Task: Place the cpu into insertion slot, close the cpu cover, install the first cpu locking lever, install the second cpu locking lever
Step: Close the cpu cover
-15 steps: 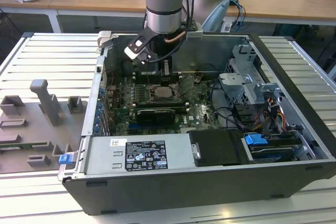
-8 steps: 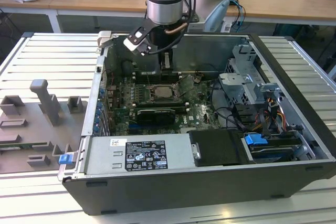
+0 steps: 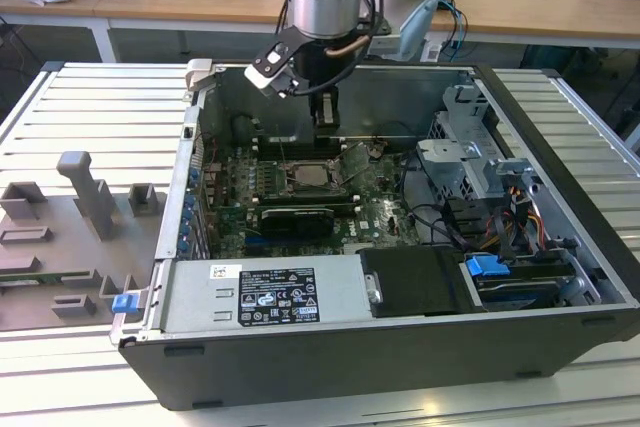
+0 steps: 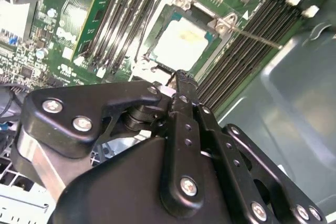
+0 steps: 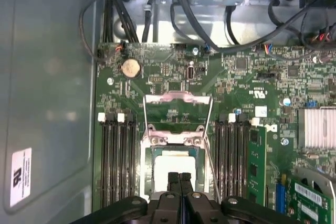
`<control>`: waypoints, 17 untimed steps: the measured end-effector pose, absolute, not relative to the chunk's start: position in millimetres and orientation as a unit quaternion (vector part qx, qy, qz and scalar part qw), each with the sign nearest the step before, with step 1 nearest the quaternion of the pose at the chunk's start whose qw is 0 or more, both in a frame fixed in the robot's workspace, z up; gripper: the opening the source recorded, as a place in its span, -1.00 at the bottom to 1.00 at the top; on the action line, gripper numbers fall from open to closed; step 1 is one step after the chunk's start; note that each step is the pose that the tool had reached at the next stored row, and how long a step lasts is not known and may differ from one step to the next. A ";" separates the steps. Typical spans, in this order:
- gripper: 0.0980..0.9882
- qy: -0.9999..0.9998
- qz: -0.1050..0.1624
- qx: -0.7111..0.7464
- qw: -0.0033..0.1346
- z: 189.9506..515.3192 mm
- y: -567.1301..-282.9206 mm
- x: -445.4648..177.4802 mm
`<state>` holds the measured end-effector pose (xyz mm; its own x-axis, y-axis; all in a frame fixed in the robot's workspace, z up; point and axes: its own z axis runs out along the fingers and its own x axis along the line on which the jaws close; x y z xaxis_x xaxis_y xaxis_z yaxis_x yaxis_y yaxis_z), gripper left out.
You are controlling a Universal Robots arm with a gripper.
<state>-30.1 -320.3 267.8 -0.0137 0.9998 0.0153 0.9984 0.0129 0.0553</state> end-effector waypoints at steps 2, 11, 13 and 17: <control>-0.98 0.711 0.025 0.702 0.014 267.8 -320.6 -23.7; -0.98 0.711 0.024 0.702 0.015 266.0 -320.6 -10.9; -0.98 0.711 0.024 0.702 0.015 265.8 -320.6 -10.1; -0.98 0.711 0.023 0.702 0.015 265.6 -320.6 -6.5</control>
<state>-6.5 -320.6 265.6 -0.0134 0.9998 0.0114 0.9984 0.0128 0.0547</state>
